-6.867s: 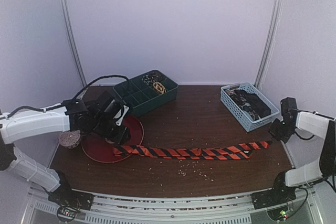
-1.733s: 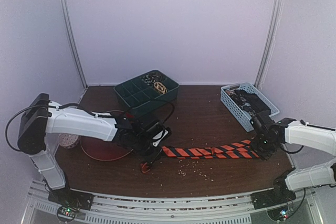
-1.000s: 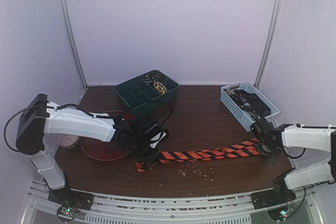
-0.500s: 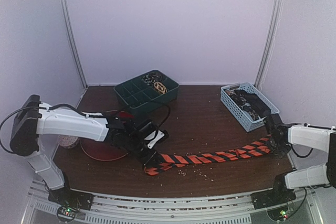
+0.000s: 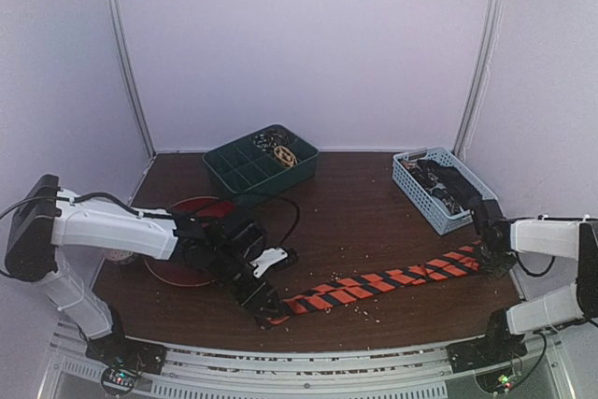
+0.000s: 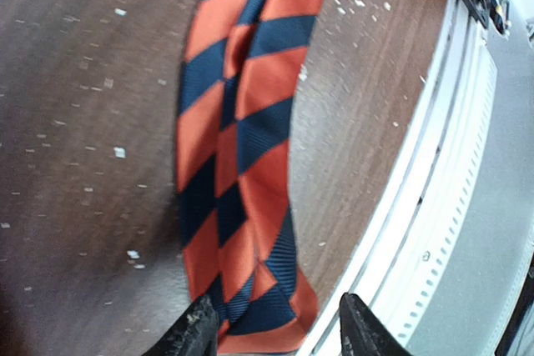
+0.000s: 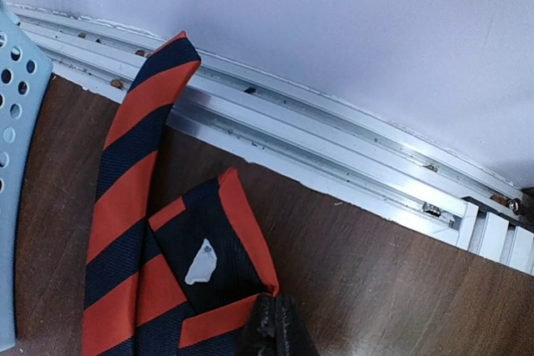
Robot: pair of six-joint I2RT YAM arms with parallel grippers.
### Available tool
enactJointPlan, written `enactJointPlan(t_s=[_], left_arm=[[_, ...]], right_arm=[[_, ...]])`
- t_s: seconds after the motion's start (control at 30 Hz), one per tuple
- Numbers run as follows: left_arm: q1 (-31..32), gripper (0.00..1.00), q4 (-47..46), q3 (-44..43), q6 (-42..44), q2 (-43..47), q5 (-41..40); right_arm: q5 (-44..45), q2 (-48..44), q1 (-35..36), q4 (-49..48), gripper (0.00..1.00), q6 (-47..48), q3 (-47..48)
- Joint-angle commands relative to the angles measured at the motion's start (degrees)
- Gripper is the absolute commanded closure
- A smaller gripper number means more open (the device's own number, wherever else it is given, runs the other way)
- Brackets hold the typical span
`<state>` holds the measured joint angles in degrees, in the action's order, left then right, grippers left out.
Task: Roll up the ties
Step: Adjust the tie at the center of the board.
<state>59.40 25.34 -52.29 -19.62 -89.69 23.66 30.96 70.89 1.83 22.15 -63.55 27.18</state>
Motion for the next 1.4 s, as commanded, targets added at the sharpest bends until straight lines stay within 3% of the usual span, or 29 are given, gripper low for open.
enactJointPlan(t_s=[0.0, 0.13, 0.4, 0.47, 0.57, 0.6, 0.77, 1.03, 1.1, 1.2, 1.3, 1.37], left_arm=[[-1.5, 0.49, -0.2, -0.9, -0.8, 3.3, -4.6], [-1.7, 0.55, 2.4, -1.4, -2.0, 3.4, -10.8], [-1.7, 0.56, -5.0, 2.7, -2.5, 0.9, -2.6], [-1.7, 0.67, -5.8, 3.2, -2.6, -0.1, -1.8], [-1.7, 0.98, -3.1, 3.1, -3.0, -0.8, -4.6], [-1.7, 1.00, -1.4, 2.8, -3.5, -1.0, -6.8], [-1.7, 1.00, 6.5, 0.2, -5.7, -1.8, -17.2], [-2.1, 1.00, 12.6, -1.7, -6.2, -1.3, -24.2], [-2.5, 1.00, 11.9, -2.5, -4.2, -0.8, -21.2], [-2.5, 0.78, 4.5, -3.0, 0.6, 1.3, -8.7], [-2.8, 0.63, -2.0, -4.6, 3.6, 1.3, 0.2], [-3.6, 0.59, -1.8, -7.0, 6.1, -1.6, 4.3]], right_arm=[[0.7, -0.5, -0.5, 0.2, 1.00, 1.3, 1.4], [0.0, -0.7, -0.5, 0.4, 1.00, 2.3, 2.0], [1.1, 0.3, -0.5, 0.8, 1.00, 2.8, 3.3], [1.2, 0.6, -0.5, 0.4, 1.00, 2.7, 2.9], [1.9, 1.1, -0.6, 0.4, 1.00, 2.7, 2.8], [2.2, 1.2, -0.7, 0.6, 1.00, 2.5, 2.7], [3.8, 2.0, -1.7, 0.8, 1.00, 1.9, 2.5], [3.2, 5.3, -2.8, -1.4, 1.00, 3.5, 4.0], [2.3, 5.6, -2.8, -2.2, 1.00, 3.8, 4.2], [1.6, 5.7, -2.8, -2.8, 1.00, 4.0, 4.2], [0.9, 5.7, -2.8, -3.0, 1.00, 4.3, 4.2], [0.8, 5.5, -2.8, -3.0, 1.00, 4.8, 4.1]])
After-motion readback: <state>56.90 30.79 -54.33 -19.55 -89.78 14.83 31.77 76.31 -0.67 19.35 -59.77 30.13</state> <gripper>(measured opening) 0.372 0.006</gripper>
